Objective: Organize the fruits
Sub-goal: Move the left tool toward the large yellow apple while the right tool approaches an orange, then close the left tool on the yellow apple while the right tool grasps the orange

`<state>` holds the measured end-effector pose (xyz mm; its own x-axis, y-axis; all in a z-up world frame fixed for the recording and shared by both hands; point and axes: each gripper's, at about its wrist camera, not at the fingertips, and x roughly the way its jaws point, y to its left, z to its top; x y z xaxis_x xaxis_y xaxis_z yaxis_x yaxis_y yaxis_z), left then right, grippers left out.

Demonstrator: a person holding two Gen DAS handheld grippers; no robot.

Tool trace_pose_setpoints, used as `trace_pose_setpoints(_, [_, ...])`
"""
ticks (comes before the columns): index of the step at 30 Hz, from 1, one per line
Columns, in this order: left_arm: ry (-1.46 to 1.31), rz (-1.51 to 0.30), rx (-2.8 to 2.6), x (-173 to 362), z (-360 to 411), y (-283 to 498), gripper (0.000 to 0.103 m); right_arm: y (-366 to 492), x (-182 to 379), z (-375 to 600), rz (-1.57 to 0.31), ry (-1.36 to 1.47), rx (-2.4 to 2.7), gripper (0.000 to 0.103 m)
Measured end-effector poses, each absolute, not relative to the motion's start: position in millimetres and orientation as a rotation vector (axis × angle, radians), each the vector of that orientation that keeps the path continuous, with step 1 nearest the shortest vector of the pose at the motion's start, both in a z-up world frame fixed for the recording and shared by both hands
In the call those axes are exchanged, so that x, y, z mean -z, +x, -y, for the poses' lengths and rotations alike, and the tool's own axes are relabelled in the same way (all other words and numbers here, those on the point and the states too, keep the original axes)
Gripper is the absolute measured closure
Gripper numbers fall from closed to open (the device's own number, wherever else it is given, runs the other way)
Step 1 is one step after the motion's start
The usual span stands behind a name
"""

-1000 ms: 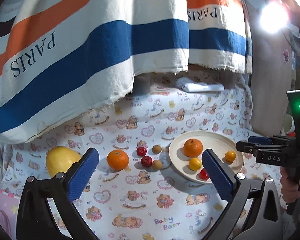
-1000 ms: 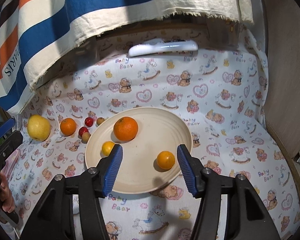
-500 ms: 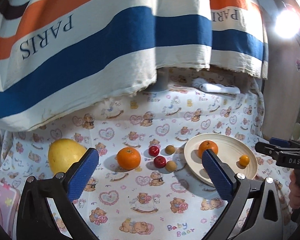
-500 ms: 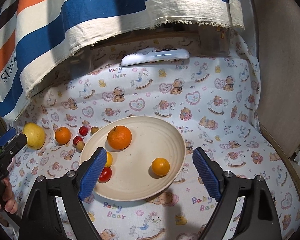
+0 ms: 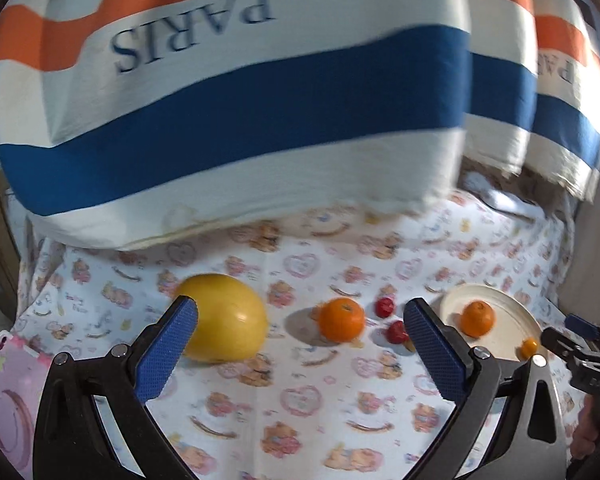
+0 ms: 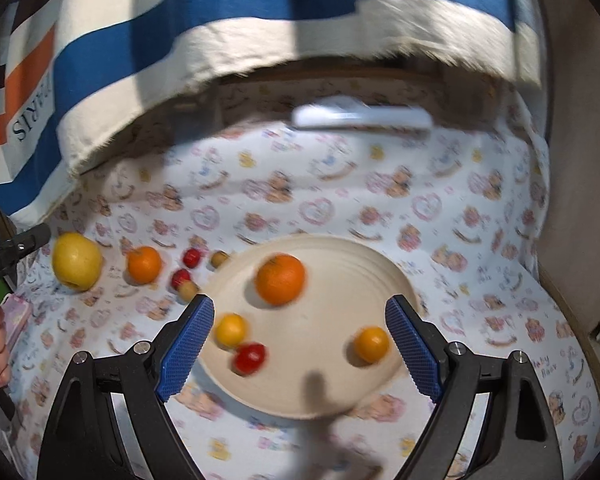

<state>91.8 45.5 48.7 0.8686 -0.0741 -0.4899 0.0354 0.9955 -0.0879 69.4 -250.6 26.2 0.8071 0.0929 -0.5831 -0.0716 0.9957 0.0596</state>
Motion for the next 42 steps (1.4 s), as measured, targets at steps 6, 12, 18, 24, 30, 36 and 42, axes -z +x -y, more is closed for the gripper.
trace_pose_setpoints(6, [-0.147, -0.556, 0.011, -42, -80, 106, 0.001, 92, -37, 202, -0.641, 0.056, -0.169, 0.014])
trace_pose_setpoints(12, [-0.157, -0.585, -0.018, -37, -100, 114, 0.001, 121, -29, 151, -0.678, 0.031, -0.211, 0.014])
trace_pose_setpoints(18, [-0.221, -0.599, -0.036, -33, -124, 120, 0.001, 155, -17, 109, -0.753, -0.011, -0.272, 0.014])
trace_pose_setpoints(24, [-0.241, -0.629, -0.065, -25, -136, 129, 0.001, 181, 4, 80, -0.802, -0.034, -0.301, 0.014])
trace_pose_setpoints(30, [-0.264, -0.646, -0.07, -21, -143, 135, 0.001, 194, 22, 63, -0.832, -0.066, -0.302, 0.022])
trace_pose_setpoints(36, [-0.254, -0.647, -0.055, -25, -138, 136, 0.001, 206, 29, 52, -0.846, -0.085, -0.294, 0.036])
trace_pose_setpoints(42, [-0.233, -0.652, -0.049, -23, -133, 139, 0.001, 205, 34, 46, -0.849, -0.091, -0.282, 0.054])
